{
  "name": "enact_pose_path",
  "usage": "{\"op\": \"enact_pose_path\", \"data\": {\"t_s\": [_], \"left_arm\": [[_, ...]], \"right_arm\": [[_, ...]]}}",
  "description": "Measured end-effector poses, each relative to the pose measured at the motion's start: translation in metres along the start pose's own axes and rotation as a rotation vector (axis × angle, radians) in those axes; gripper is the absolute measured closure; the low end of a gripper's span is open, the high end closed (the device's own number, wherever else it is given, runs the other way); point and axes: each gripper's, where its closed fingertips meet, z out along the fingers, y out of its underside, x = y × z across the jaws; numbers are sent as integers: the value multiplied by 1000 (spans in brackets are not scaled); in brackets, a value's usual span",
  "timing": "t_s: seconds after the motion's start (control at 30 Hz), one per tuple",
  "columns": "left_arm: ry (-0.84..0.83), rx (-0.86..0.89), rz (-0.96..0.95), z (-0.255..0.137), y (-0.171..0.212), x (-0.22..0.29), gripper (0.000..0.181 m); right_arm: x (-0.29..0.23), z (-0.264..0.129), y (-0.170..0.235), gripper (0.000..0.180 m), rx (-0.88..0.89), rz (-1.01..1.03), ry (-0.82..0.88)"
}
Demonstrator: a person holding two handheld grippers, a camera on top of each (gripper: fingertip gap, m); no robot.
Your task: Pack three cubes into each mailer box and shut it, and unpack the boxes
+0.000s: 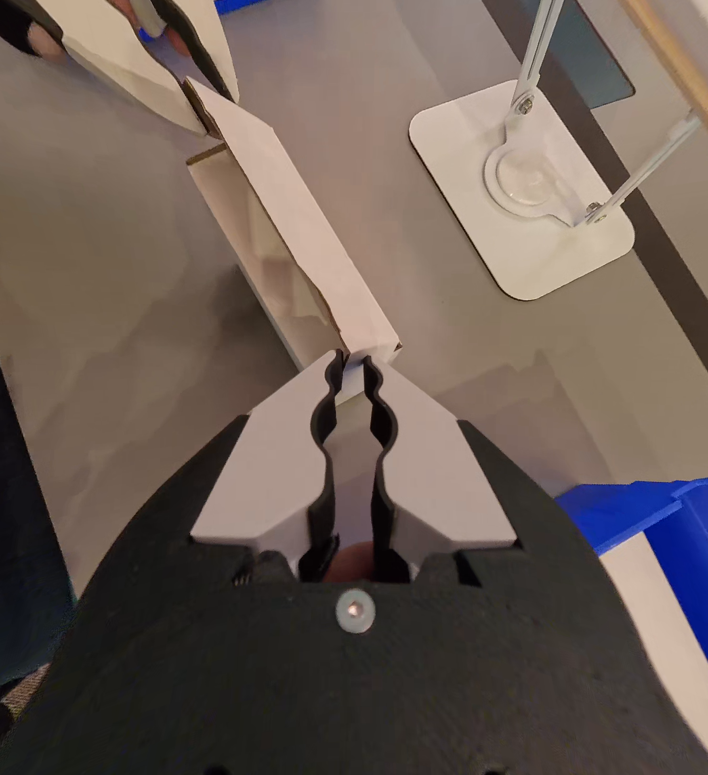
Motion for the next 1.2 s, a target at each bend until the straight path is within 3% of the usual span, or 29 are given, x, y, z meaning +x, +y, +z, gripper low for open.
{"op": "enact_pose_path", "data": {"t_s": [0.33, 0.6, 0.97, 1.2], "left_arm": [[45, 39, -273, 1, -9, -21, 163], [-92, 56, -322, 10, -4, -39, 163], [-124, 93, -566, 14, -6, -60, 164], [-189, 140, -459, 17, -9, -52, 144]], "right_arm": [[4, 6, -8, 173, -11, 98, -79], [6, 11, -14, 172, 32, 150, -94], [8, 16, -25, 172, 149, 420, -150], [12, 18, -24, 171, 229, 432, -83]]}}
